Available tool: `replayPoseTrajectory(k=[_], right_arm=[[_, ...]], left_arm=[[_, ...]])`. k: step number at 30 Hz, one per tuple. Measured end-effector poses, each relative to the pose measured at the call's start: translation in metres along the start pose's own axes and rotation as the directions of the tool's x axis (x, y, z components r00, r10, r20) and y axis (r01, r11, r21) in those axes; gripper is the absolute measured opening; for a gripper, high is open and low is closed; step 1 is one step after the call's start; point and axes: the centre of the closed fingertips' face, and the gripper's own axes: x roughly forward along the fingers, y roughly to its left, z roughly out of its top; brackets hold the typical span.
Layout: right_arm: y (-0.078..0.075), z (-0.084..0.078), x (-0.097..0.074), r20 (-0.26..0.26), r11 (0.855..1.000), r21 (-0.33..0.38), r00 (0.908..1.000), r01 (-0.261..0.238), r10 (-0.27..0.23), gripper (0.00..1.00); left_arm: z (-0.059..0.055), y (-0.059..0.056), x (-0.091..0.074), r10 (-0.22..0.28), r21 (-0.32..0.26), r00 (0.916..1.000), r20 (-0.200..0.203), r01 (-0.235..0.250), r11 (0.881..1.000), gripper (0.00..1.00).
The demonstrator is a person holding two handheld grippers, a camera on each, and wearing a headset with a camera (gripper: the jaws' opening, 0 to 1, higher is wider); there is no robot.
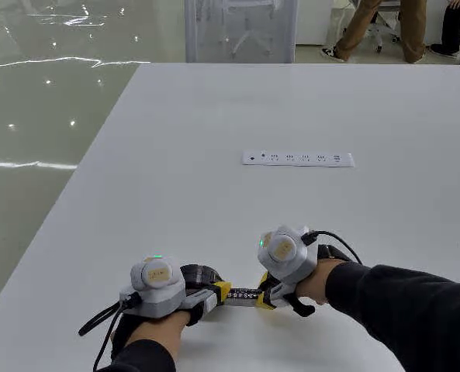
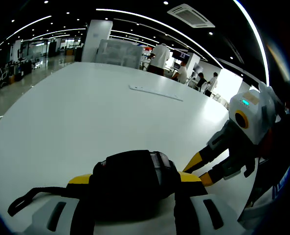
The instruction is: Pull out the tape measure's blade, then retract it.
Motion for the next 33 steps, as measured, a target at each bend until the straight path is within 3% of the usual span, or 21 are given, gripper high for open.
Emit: replayPoseTrajectory(k=[7, 33], right_arm=[[0.000, 0.007, 0.004, 0.012, 0.999, -0.031, 0.9999, 0.007, -0.007, 0.12], [0.008, 0.030, 0.018, 0.094, 1.000, 0.013, 0.9956, -0.003, 0.002, 0.11]], left_arm=[[0.000, 0.000, 0.000, -0.002, 0.001, 1.0000, 0.002, 0.002, 1.000, 0.61], [0.001, 0.000, 0.000, -0.013, -0.008, 0.9999, 0.001, 0.013, 1.000, 0.61]])
